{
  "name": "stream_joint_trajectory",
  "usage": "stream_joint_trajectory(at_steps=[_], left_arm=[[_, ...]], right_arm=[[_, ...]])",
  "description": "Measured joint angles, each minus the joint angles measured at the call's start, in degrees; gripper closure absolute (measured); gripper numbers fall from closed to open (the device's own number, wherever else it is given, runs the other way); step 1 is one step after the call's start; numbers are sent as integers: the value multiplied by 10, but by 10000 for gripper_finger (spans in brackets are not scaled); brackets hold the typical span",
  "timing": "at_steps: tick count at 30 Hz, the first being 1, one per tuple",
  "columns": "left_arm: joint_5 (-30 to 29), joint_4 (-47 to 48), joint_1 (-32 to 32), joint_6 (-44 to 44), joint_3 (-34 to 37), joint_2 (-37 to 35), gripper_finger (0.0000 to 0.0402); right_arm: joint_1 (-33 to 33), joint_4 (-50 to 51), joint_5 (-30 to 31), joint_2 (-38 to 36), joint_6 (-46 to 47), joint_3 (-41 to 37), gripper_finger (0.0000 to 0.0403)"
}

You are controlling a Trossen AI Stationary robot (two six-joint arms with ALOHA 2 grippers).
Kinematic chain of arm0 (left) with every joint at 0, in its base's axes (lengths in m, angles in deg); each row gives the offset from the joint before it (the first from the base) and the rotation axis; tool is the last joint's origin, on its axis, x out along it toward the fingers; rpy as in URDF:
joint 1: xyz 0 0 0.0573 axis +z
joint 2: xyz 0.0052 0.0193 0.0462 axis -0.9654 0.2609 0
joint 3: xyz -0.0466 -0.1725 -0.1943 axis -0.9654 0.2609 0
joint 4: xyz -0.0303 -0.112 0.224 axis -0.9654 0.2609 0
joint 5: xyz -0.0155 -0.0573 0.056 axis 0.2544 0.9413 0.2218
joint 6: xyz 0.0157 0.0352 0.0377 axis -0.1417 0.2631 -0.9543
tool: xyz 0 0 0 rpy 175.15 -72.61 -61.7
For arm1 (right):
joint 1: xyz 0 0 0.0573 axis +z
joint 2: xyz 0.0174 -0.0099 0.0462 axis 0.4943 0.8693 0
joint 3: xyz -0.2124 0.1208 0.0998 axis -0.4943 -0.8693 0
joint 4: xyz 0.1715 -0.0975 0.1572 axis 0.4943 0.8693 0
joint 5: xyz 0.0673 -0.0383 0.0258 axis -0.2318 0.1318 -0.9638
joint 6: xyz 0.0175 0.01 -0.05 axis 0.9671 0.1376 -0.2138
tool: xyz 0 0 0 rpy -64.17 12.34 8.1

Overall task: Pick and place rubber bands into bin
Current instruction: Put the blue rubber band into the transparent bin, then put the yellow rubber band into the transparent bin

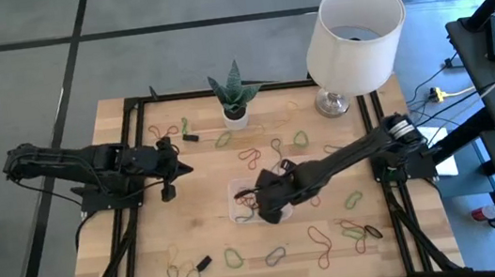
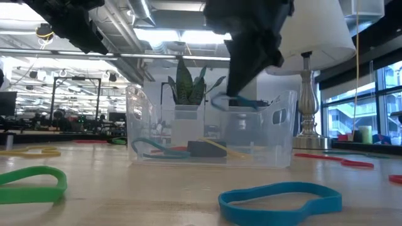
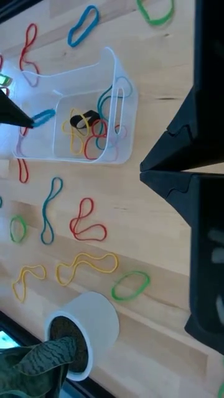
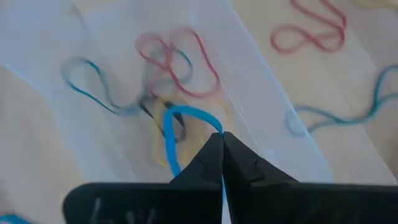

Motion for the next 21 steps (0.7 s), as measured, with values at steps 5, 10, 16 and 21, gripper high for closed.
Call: stream_joint_trajectory(at_steps=[5, 10, 16, 21], left_arm=[[0, 0, 0, 0, 0, 0, 400], [-1, 0, 0, 0, 0, 0, 400], [-4, 0, 0, 0, 0, 0, 400], [-4, 0, 0, 0, 0, 0, 400]], right_arm=[[-9, 31, -2, 10, 3, 0, 379], [-17, 41, -8, 5, -1, 0, 349], [-21, 43, -47, 3, -33, 0, 314], [-20, 46, -48, -20, -57, 0, 304]])
